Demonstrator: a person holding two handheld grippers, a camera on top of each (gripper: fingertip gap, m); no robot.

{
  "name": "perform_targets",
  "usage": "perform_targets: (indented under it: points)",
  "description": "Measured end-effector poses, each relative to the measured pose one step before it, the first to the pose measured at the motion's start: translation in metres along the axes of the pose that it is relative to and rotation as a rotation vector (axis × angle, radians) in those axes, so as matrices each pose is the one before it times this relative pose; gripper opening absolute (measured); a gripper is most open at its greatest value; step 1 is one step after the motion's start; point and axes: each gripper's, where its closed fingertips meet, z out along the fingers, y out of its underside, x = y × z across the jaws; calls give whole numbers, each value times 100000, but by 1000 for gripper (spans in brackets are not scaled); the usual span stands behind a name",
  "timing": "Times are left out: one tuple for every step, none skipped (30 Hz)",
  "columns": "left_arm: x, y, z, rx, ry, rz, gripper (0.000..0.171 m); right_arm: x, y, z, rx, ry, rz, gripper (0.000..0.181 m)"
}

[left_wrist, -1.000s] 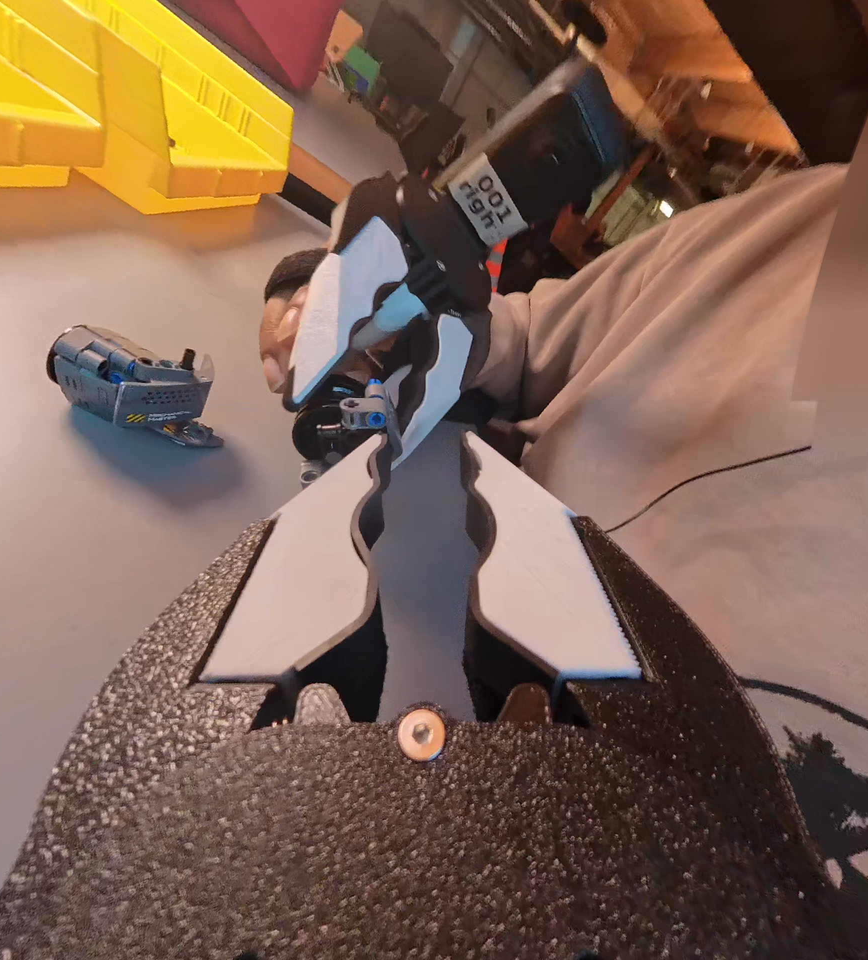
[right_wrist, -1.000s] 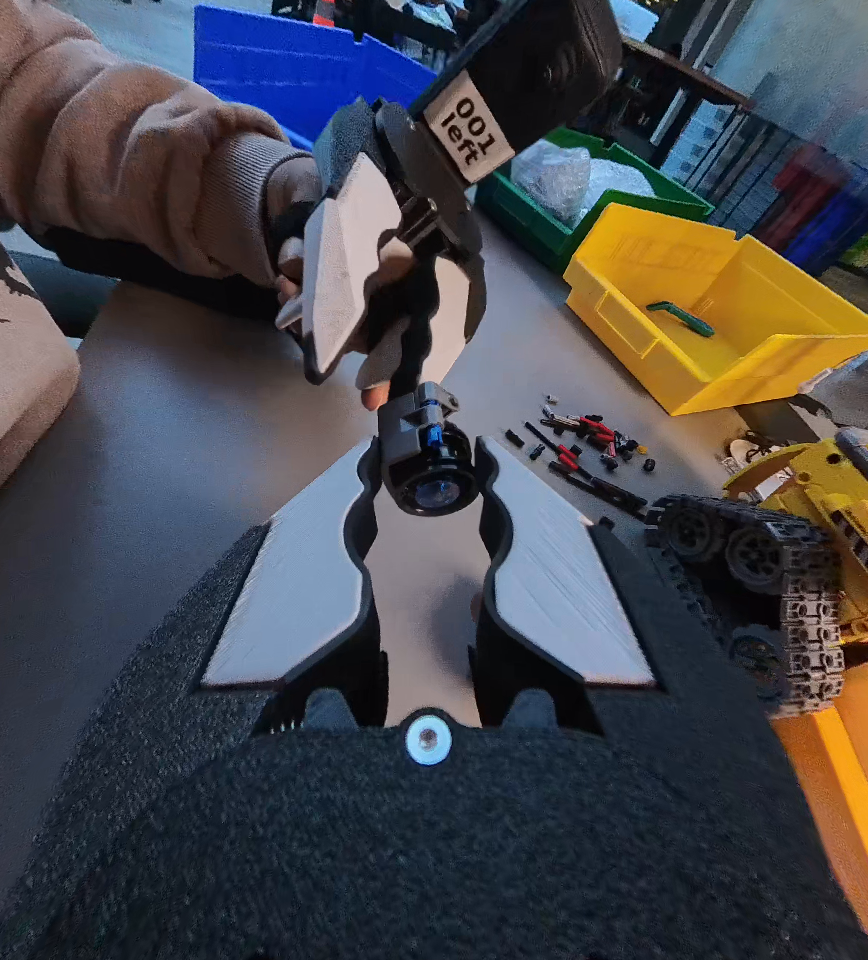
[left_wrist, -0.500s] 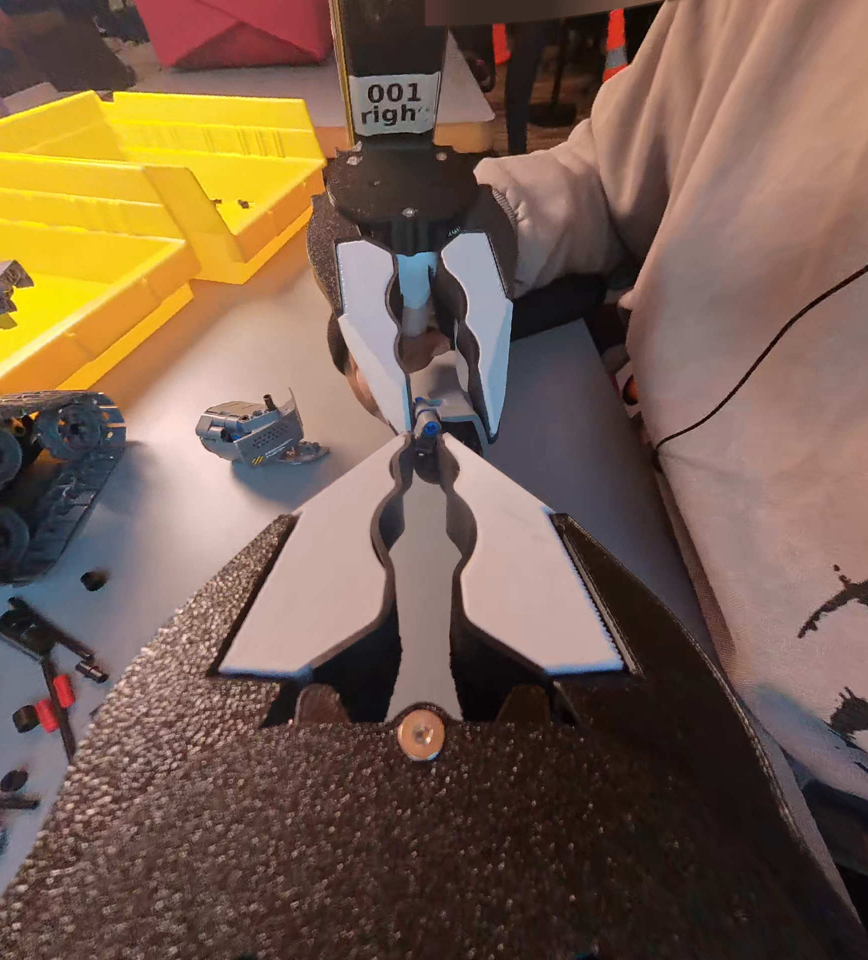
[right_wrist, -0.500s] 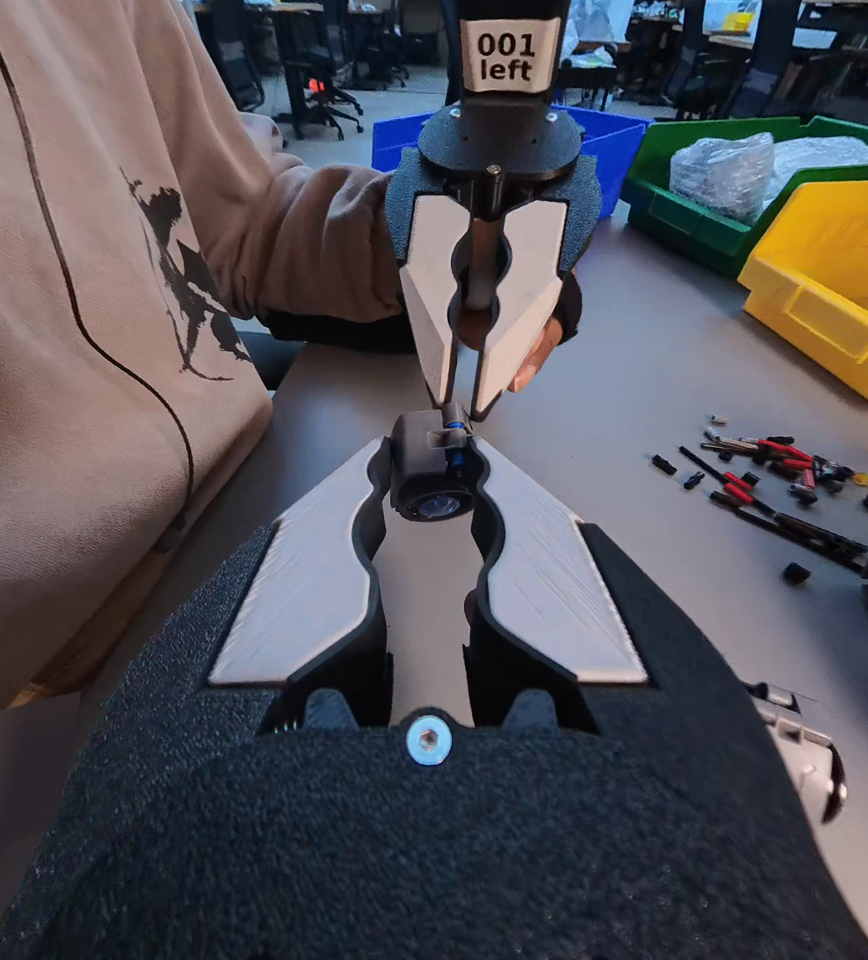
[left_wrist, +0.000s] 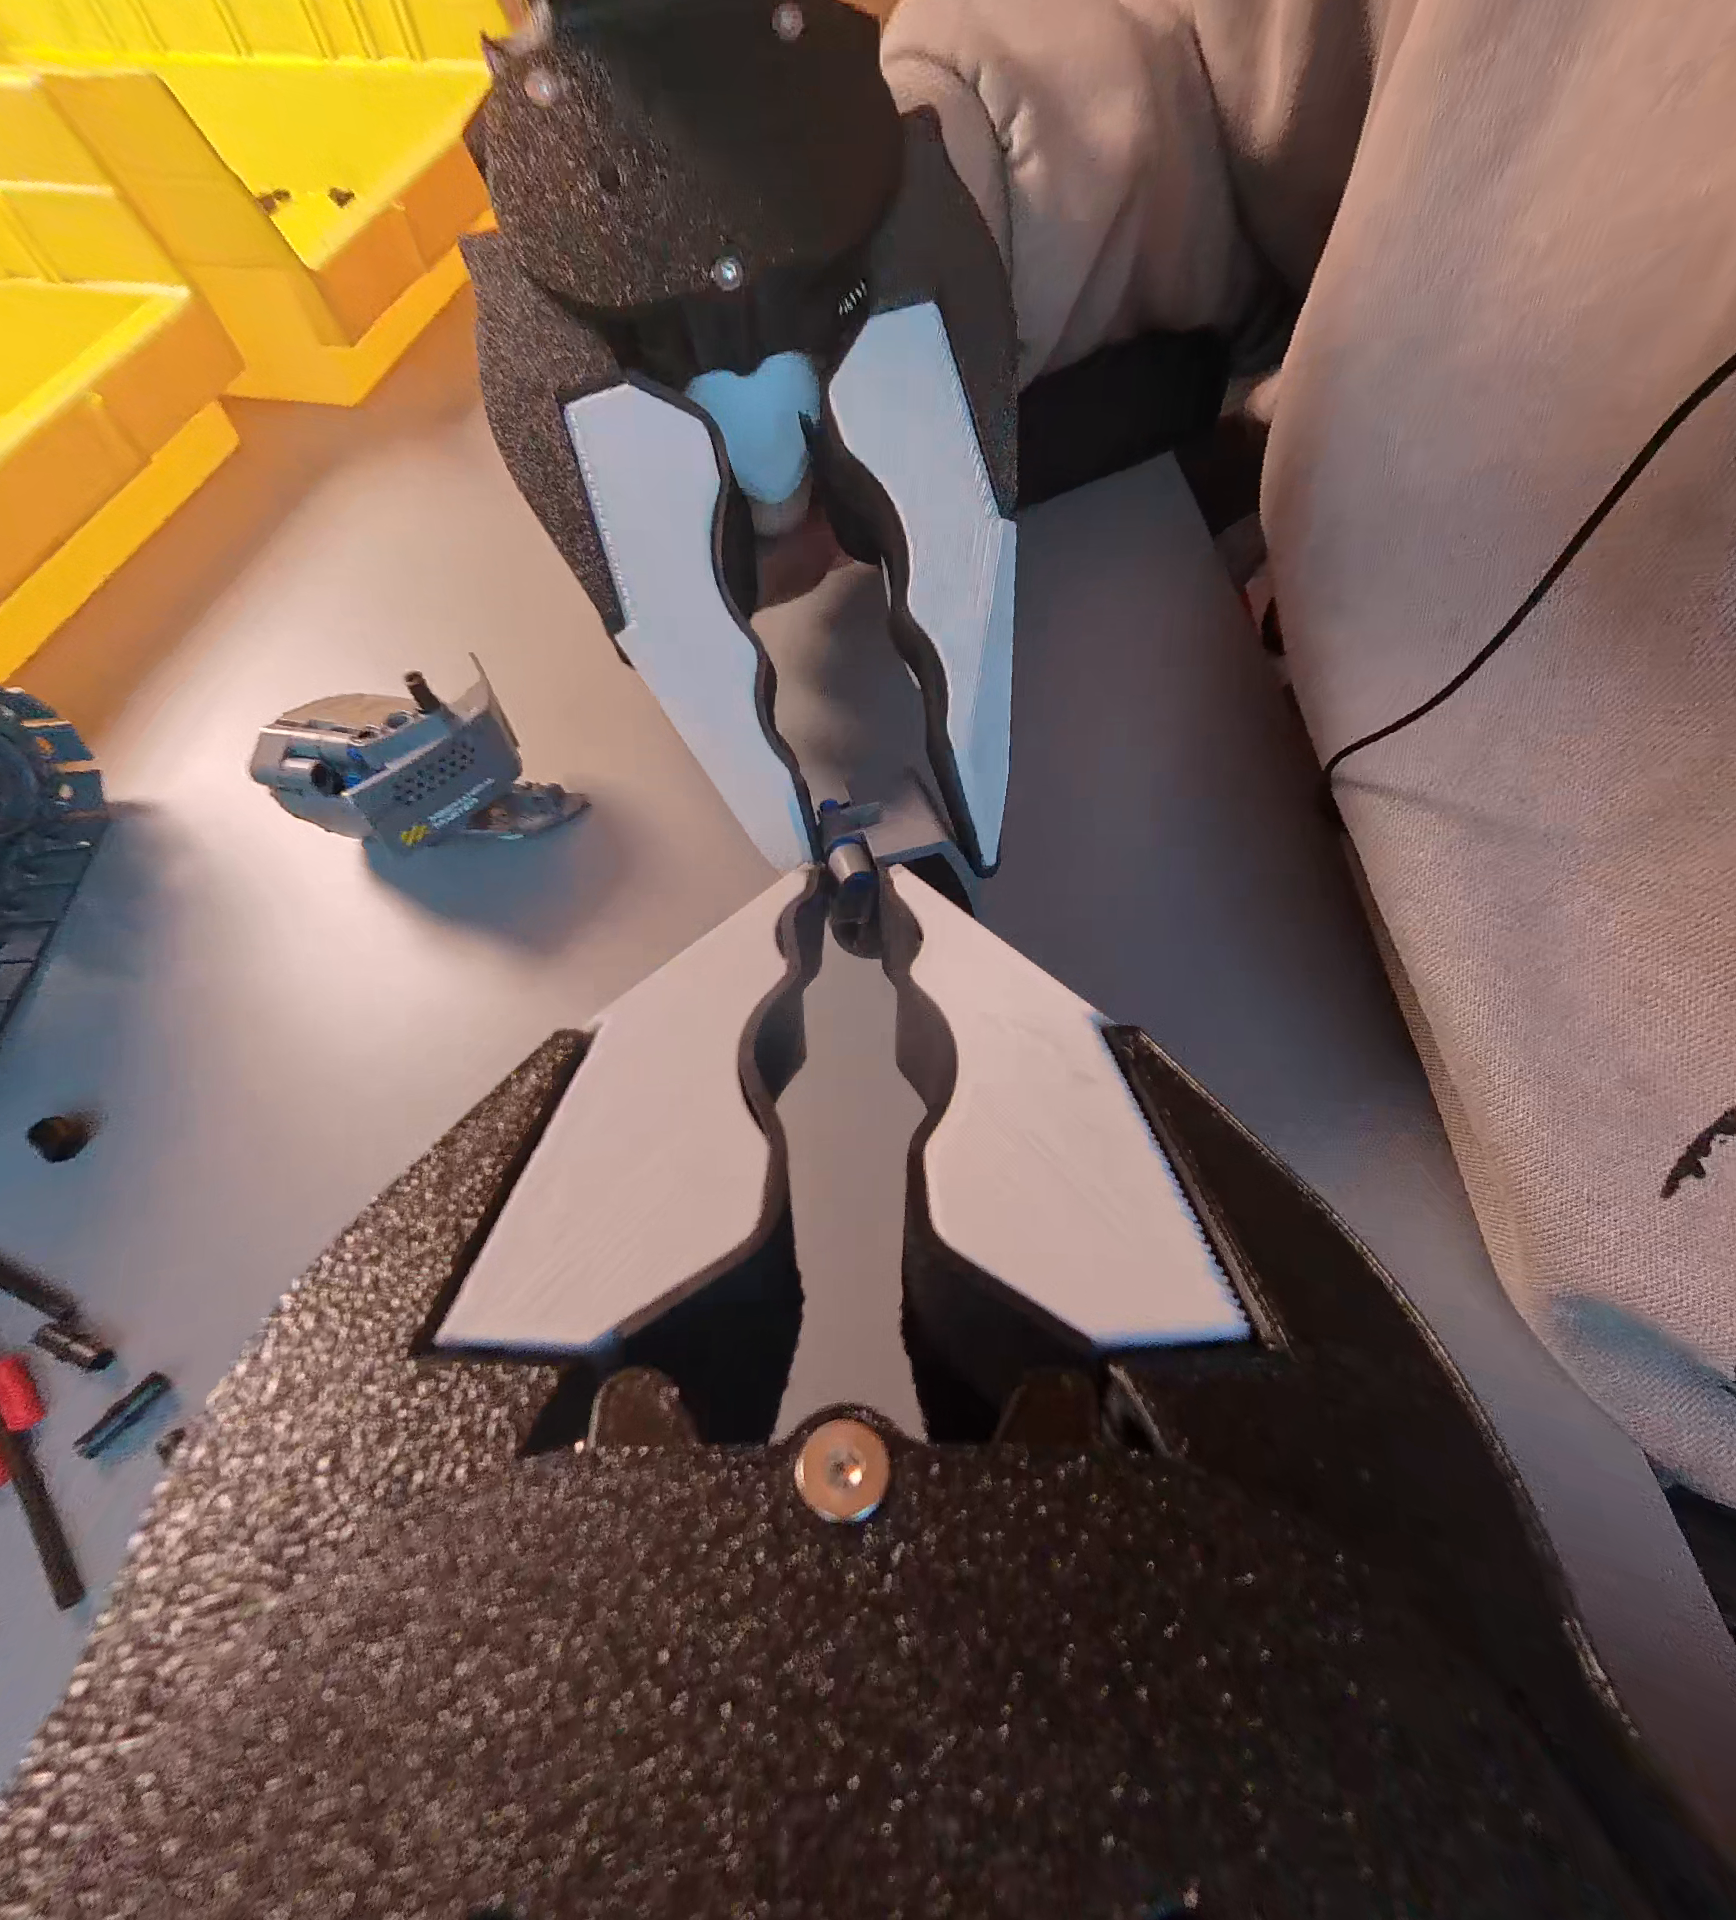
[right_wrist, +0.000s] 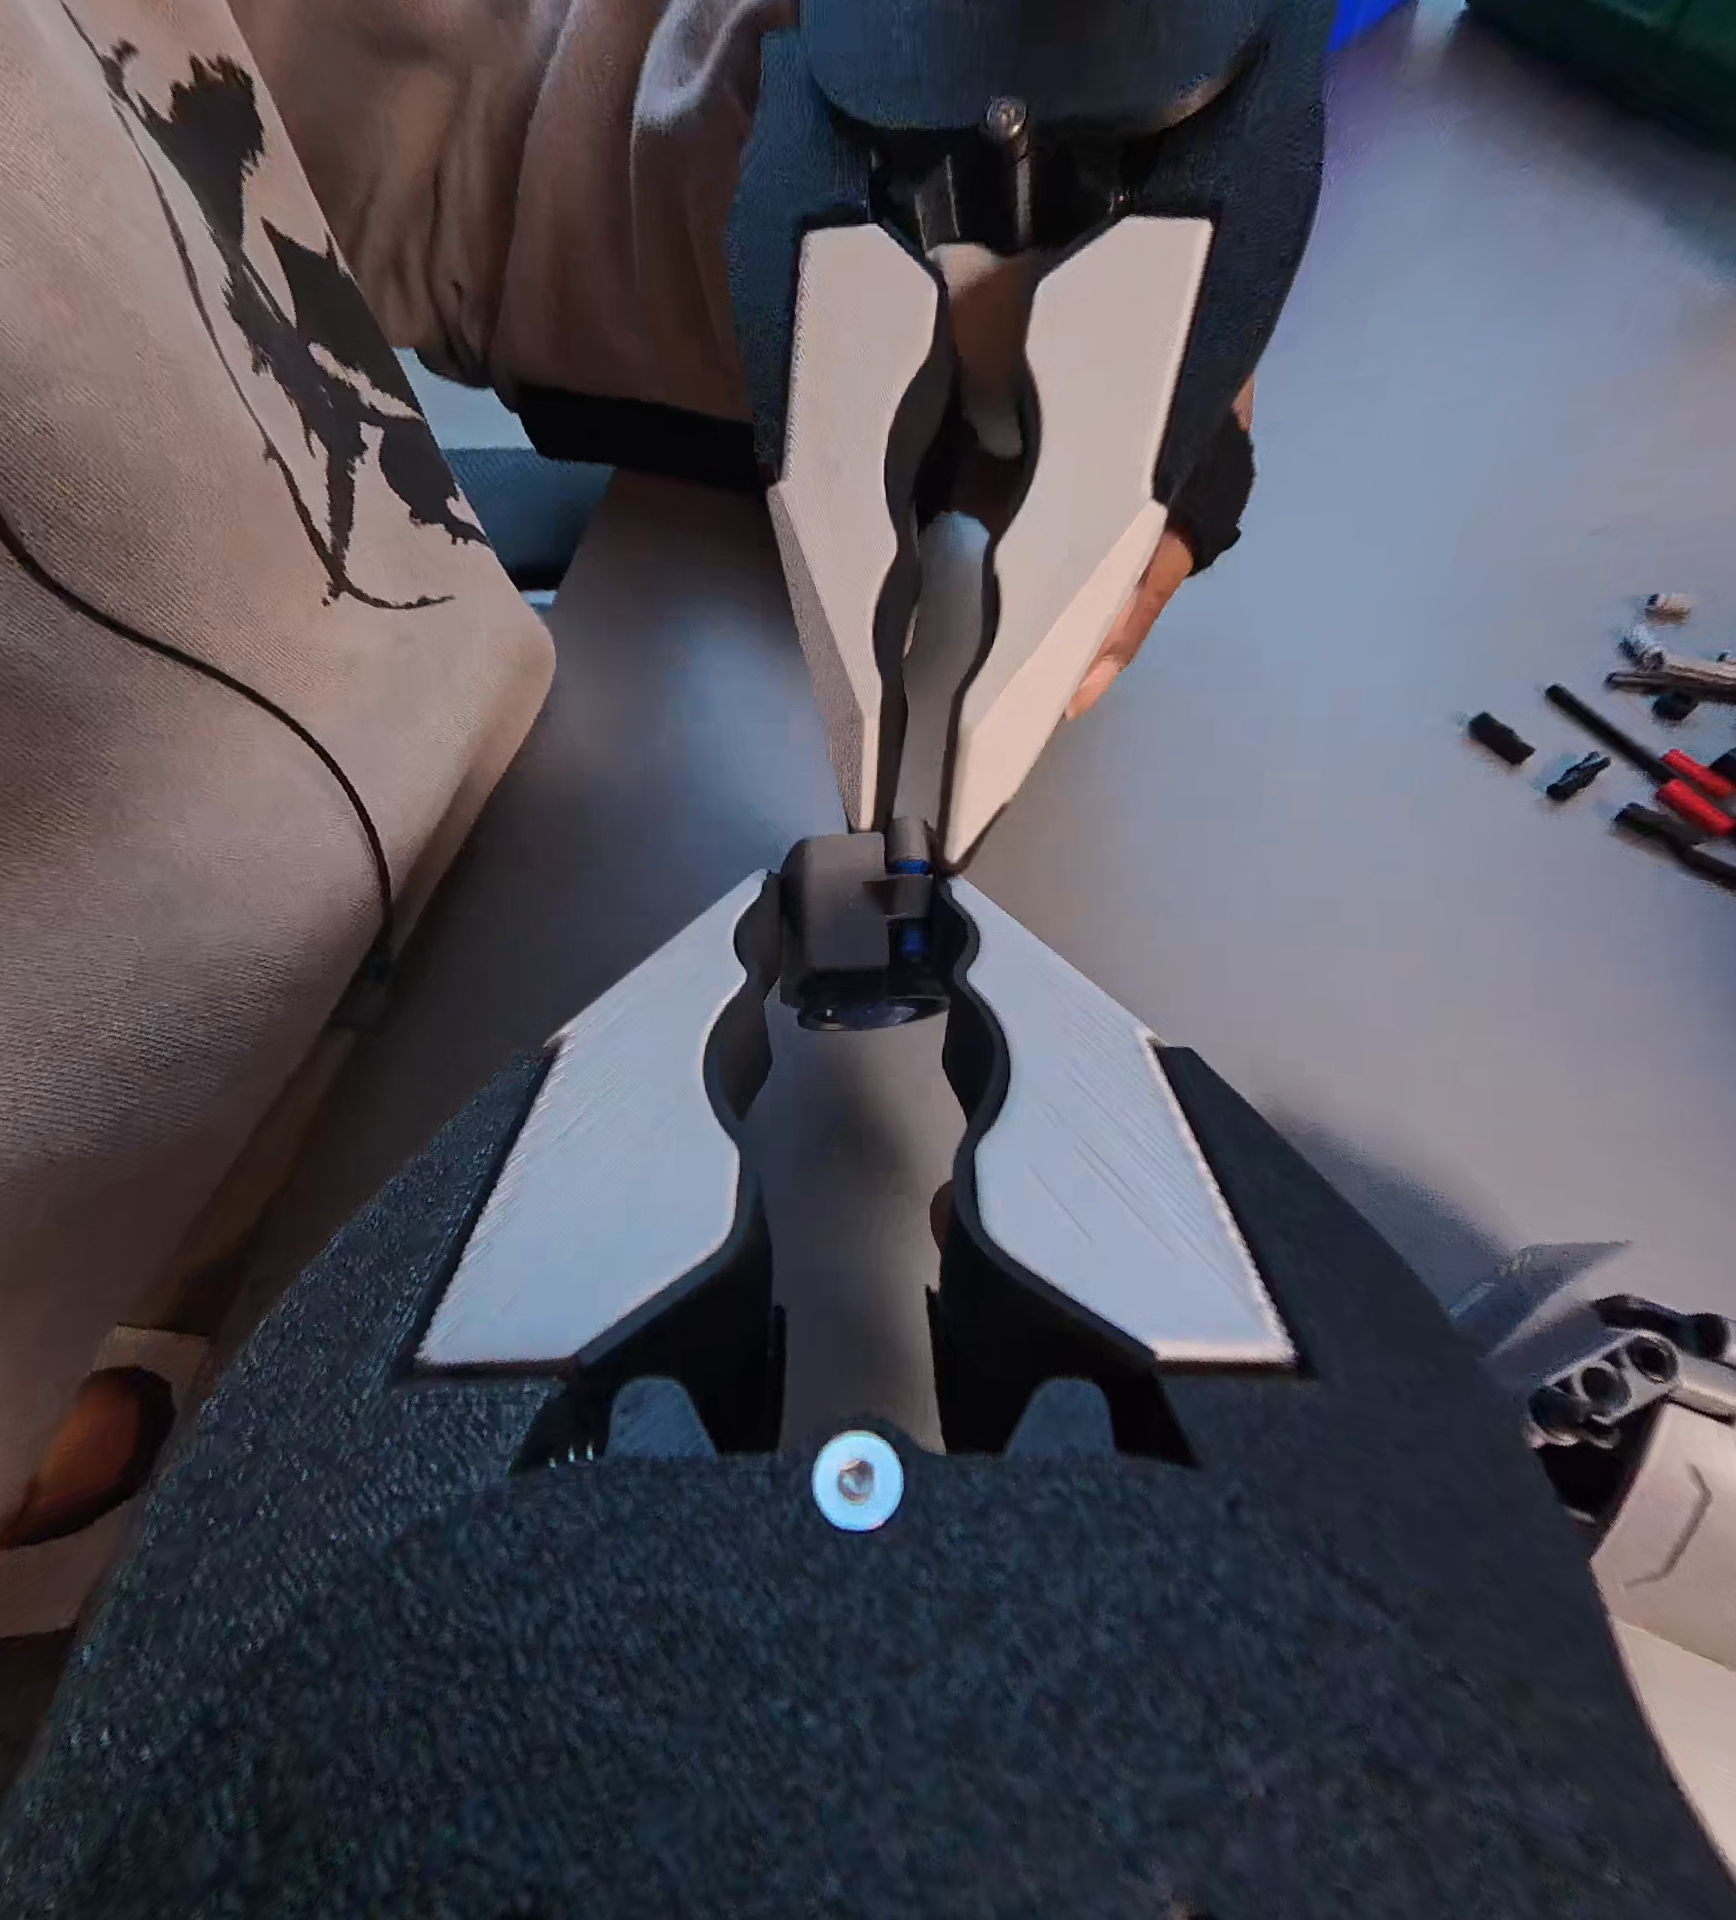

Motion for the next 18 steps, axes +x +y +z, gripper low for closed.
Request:
perform_targets:
  points:
    - [102,386,304,-2107,312,247,8,41,461,171,-2737,870,-361,28]
    - [-158,406,251,-2362,-1360,927,9,249,409,180,-1920,1883,292,28]
    - [-139,417,227,-2704,-1365,1073,8,177,417,214,-1941,1187,544,28]
    - [-157,374,242,-2790,-1696,1218,8,253,388,193,-1899,1797,21,29]
    - [-134,185,148,-1457,-1511,958,8,91,79,-4,-137,803,-373,29]
    - [-171,0,0,167,-1159,-264,7,152,-2,-123,301,838,181,29]
    - [-296,83,-25,246,-1353,-1273,7,324,5,-136,409,1648,453,31]
    - [-133,138,-44,191,-106,-1456,7,141,37,-112,453,706,218,31]
    - [-50,26,-44,728,82,-1069,7,-20,111,8,-190,94,130,34]
    - [-27,-196,-55,1624,-219,-680,7,30,118,170,-716,771,-174,39]
    - [9,-234,-15,1352,77,-777,6,-58,112,256,-926,619,-597,43]
    - [20,-198,-8,1034,235,-434,6,-122,70,254,-772,106,-725,43]
    - [-103,-140,5,695,-652,-128,6,-100,-93,159,293,-106,-322,38]
    - [15,-78,-31,254,80,233,6,-32,-82,19,202,-326,371,36]
    - [-27,-65,-53,388,-184,-77,6,21,-126,-100,533,-705,902,35]
    - [-32,-193,-100,1267,-250,-417,6,-20,-242,-170,1489,-1266,1229,34]
    - [-6,-255,-148,1473,118,-650,6,-66,-300,-177,2070,-1430,1442,34]
    - [-3,-212,-147,1124,215,-502,6,-54,-237,-160,1561,-1196,1381,34]
